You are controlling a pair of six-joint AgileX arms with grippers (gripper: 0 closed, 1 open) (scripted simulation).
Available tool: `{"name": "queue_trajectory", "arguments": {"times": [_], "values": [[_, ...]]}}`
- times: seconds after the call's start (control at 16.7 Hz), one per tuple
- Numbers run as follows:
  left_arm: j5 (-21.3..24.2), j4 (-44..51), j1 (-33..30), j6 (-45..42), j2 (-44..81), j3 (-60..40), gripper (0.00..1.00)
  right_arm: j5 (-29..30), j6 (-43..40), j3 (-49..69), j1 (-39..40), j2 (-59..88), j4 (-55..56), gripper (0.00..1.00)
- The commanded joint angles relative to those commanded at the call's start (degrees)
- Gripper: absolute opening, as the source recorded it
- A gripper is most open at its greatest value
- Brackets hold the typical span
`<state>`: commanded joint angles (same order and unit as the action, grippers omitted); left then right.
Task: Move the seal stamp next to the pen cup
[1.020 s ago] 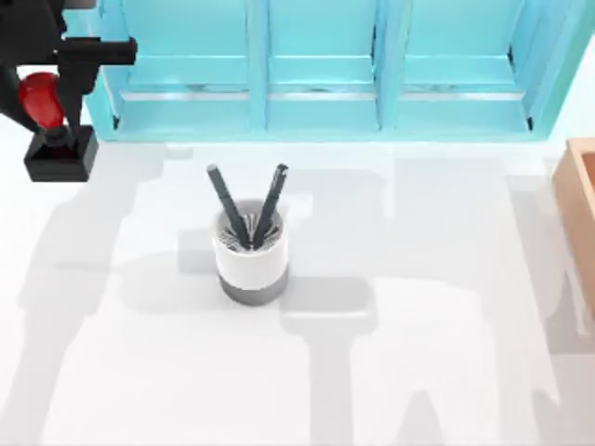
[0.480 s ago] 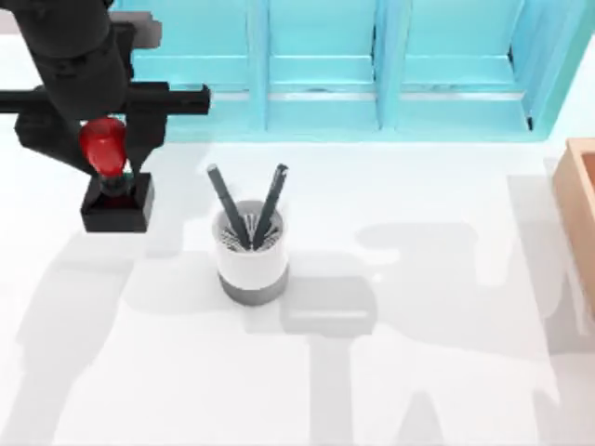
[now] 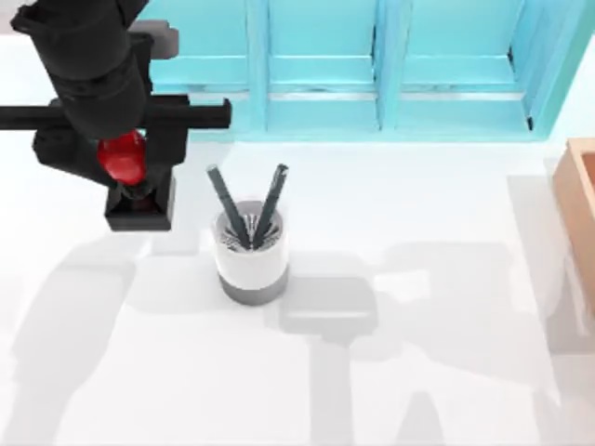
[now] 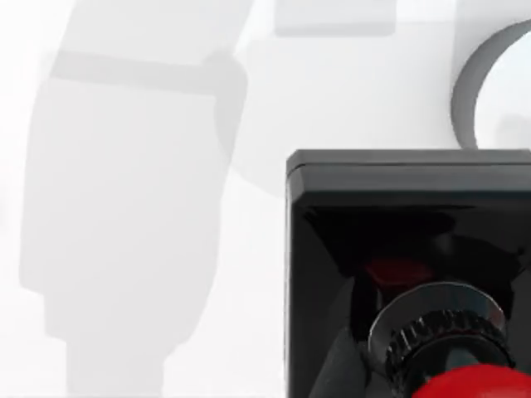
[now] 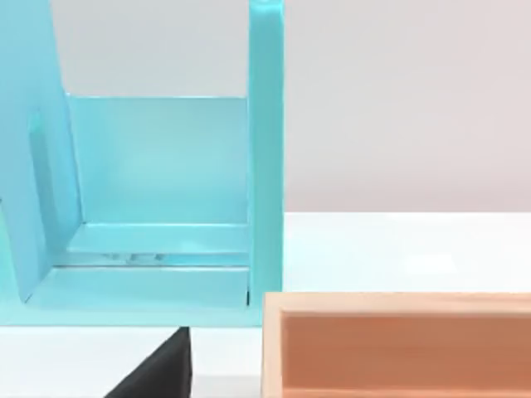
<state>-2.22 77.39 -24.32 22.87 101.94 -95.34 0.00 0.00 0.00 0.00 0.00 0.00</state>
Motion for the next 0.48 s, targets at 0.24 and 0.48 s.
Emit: {"name": "queue_trajectory", "arguments": {"times": [0.24,0.48], "values": [[-0.1,-3.1,-0.1,0.0,-0.3,3.2,0.00,0.0,0.0,0.0,0.0,0.0,0.0,1.00],[-0.1,-3.4,-0.2,0.0,-0.3,3.5,0.00,0.0,0.0,0.0,0.0,0.0,0.0,1.00]]}}
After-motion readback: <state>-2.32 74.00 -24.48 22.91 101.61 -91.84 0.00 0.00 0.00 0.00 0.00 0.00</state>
